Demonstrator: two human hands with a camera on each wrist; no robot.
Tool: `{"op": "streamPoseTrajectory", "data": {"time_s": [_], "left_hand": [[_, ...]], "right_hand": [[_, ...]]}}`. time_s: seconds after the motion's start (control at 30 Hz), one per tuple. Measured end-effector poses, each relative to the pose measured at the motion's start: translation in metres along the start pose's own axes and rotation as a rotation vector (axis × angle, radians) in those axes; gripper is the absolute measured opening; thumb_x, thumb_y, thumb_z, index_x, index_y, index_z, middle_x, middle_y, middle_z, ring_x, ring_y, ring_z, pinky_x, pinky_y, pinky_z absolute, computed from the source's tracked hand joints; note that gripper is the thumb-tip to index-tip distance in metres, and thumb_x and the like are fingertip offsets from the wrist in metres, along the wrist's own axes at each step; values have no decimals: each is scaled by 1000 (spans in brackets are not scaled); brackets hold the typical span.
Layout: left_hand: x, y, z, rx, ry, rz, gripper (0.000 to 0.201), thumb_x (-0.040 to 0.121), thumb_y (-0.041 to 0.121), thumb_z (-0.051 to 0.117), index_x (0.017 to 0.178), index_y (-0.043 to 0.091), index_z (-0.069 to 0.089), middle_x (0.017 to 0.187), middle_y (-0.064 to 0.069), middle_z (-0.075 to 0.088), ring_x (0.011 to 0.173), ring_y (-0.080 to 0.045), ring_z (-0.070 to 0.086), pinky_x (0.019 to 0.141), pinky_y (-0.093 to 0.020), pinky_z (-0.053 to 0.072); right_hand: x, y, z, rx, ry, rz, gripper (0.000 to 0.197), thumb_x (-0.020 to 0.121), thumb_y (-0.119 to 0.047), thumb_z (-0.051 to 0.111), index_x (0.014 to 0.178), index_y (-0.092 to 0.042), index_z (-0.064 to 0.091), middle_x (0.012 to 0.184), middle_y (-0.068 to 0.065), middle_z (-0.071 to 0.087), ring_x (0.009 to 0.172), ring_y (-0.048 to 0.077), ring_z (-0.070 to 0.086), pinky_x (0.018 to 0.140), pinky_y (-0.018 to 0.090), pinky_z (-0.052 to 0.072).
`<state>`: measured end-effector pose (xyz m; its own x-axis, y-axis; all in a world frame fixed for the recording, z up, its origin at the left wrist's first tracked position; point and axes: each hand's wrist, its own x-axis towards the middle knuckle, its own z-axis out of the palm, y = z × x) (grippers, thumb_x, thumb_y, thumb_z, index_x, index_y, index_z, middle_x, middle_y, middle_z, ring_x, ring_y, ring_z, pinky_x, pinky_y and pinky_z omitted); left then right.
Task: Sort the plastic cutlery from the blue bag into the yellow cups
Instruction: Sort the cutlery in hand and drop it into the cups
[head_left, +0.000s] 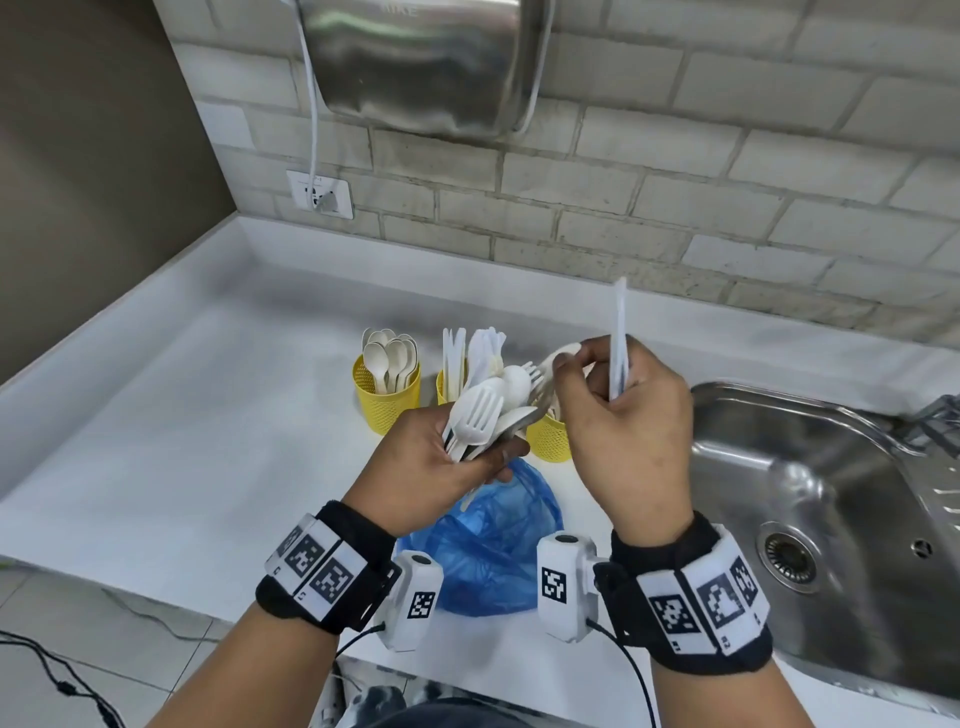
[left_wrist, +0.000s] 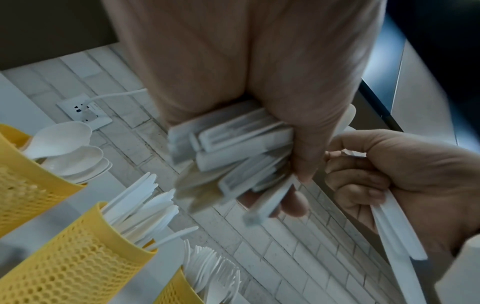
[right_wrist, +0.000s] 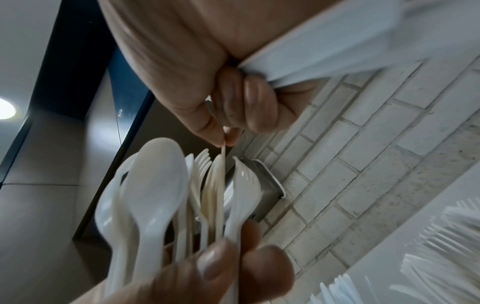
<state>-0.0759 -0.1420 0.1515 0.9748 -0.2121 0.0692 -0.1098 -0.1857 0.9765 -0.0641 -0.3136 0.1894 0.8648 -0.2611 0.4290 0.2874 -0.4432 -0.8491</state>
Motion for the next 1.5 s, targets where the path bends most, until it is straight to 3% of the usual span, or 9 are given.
{"op": "streamPoseTrajectory", "data": {"time_s": [0.17, 0.37, 0.53, 0.73, 0.83, 0.97, 1.1, 1.3, 1.5], "left_hand": [[-1, 1, 1, 23, 3, -5, 16, 89, 23, 79, 98, 10, 75, 77, -3, 78, 74, -14, 76, 71, -16, 55], [1, 1, 4, 27, -27, 9, 13, 90, 21, 78, 99, 12, 77, 76, -3, 77, 73, -14, 74, 71, -16, 54], [0, 0, 5, 10, -71, -12, 9, 94, 22, 73, 100, 17, 79, 81, -5, 78, 77, -22, 75, 80, -26, 60], [-1, 3, 6, -70, -119, -22, 14, 97, 16, 68, 104, 5, 74, 94, -7, 79, 81, -34, 74, 83, -51, 62], [0, 1, 6, -61, -111, -17, 13, 97, 17, 69, 105, 9, 75, 93, -6, 79, 79, -27, 74, 83, -45, 63], [0, 0, 5, 98, -32, 51, 14, 92, 26, 75, 98, 13, 79, 81, 0, 78, 80, -13, 75, 82, -23, 58], [3, -4, 3, 219, 2, 102, 10, 88, 22, 81, 98, 19, 78, 86, 8, 78, 85, -10, 73, 81, -33, 58], [2, -9, 0, 377, 15, 218, 9, 83, 9, 79, 86, 15, 73, 79, 5, 73, 78, -8, 66, 71, -31, 53], [2, -13, -2, 482, 49, 282, 17, 84, 15, 70, 99, 21, 69, 90, 5, 73, 86, -16, 67, 75, -39, 55]], "right_hand": [[9, 6, -6, 200, 60, 102, 11, 89, -31, 68, 80, -25, 64, 58, -12, 55, 53, 15, 51, 60, 36, 48], [6, 14, -8, 336, -144, 155, 24, 101, -23, 65, 84, -6, 69, 48, -13, 45, 42, 7, 40, 54, 24, 35], [18, 7, -13, 753, 87, 264, 32, 111, -23, 44, 83, -10, 55, 52, -2, 36, 40, 12, 32, 42, 21, 30], [38, 32, -34, 1122, 463, 652, 33, 110, -31, 43, 80, -17, 48, 70, -1, 53, 60, 18, 56, 60, 28, 52], [39, 29, -41, 1142, 542, 561, 32, 111, -33, 38, 83, -17, 44, 68, 2, 50, 48, 18, 51, 50, 23, 46], [32, 5, -42, 917, 348, 239, 26, 109, -34, 46, 92, -15, 46, 58, 0, 33, 41, 14, 26, 42, 19, 25], [17, -12, -41, 746, 16, 119, 20, 104, -27, 55, 89, -14, 55, 53, -8, 31, 40, 8, 23, 42, 15, 24], [-3, -31, -41, 244, -392, -62, 3, 92, -17, 74, 93, -14, 75, 50, -10, 52, 47, 6, 54, 54, 13, 44], [-4, -28, -40, 91, -485, -55, 8, 96, -20, 71, 100, -20, 78, 85, -7, 79, 81, 10, 75, 77, 33, 60]]}}
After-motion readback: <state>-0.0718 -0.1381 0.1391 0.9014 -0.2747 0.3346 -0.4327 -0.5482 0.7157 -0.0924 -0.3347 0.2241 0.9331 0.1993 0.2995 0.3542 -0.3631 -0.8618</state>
